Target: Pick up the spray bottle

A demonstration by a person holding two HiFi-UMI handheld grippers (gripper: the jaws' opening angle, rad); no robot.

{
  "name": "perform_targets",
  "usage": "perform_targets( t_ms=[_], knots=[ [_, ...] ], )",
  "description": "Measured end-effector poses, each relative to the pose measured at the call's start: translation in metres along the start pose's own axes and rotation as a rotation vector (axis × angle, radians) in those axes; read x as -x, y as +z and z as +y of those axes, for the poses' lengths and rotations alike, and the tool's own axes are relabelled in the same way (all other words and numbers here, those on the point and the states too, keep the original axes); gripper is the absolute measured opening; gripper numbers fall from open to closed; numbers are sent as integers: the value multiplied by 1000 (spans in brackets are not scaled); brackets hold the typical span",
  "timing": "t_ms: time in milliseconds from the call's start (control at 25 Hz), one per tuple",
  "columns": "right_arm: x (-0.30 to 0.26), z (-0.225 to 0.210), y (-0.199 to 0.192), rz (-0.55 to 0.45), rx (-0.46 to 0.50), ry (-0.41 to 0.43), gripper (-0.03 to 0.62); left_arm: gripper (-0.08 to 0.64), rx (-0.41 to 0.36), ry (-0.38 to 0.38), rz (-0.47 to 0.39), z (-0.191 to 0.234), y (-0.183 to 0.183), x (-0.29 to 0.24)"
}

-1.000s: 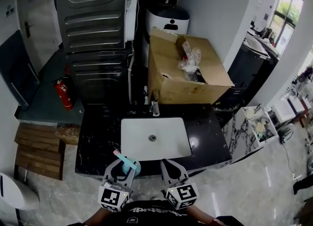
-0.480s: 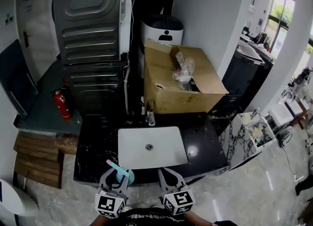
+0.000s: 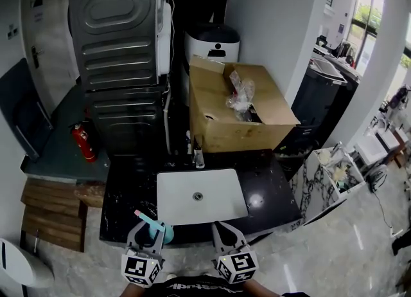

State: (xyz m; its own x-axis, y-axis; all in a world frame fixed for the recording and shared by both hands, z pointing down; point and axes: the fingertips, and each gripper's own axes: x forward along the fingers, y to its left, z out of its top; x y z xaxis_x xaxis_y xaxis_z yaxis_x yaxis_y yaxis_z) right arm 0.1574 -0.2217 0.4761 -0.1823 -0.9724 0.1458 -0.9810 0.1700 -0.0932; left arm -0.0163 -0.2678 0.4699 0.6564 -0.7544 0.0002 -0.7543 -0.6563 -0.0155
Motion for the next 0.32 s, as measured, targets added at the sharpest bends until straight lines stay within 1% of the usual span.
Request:
perform_targets(
  t_ms=[320],
  knots=[
    [3,0,3,-4,-7,-12,38,155,2,-11,-3,-1,2,3]
  ],
)
